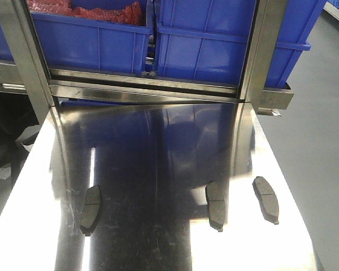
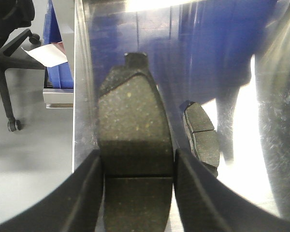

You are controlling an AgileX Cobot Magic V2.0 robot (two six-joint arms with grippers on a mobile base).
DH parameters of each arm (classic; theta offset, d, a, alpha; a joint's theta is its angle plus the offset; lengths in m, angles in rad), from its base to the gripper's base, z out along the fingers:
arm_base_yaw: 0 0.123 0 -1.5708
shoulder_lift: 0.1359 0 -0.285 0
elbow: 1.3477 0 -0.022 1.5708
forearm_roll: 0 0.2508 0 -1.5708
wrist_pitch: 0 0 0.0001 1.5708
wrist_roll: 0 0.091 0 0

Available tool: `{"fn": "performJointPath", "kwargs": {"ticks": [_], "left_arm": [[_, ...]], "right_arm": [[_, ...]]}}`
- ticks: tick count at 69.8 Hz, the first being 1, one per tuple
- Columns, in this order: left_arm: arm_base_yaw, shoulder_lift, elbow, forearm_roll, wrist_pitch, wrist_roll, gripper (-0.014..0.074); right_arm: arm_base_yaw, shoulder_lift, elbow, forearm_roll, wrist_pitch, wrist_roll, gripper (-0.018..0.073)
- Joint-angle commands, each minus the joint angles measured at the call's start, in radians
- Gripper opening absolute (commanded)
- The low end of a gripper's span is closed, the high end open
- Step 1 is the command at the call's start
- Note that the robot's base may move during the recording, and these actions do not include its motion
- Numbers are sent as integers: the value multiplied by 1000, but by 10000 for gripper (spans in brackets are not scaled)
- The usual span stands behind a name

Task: Move and align brake pads A on conveyor
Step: 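Move the right gripper toward the brake pad nearest it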

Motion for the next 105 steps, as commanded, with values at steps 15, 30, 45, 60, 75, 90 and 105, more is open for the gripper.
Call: {"fn": "performJointPath", "kwargs": {"ticks": [15, 30, 45, 60, 75, 90, 105], "left_arm": [[-6, -3, -30, -12, -85, -9, -8], [-6, -3, -30, -12, -85, -9, -8], [-6, -3, -30, -12, -85, -9, -7], [-6, -3, -30, -12, -82, -9, -7], [-6, -3, -30, -12, -82, -9, -7], [-6, -3, -30, -12, -82, -9, -7], [-6, -3, -30, -12, -82, -9, -7]], "right_arm": [[-2, -2, 2, -16, -72, 0, -5], [-2, -2, 2, -184, -152, 10, -5], [-2, 1, -3, -150, -485, 147, -5], [-2, 176, -146, -7, -509, 154, -5], [-2, 478, -417, 51, -281, 146, -5], [-2, 659, -675, 34, 46, 77, -5], [-2, 713, -710, 19, 133, 75, -5]]}}
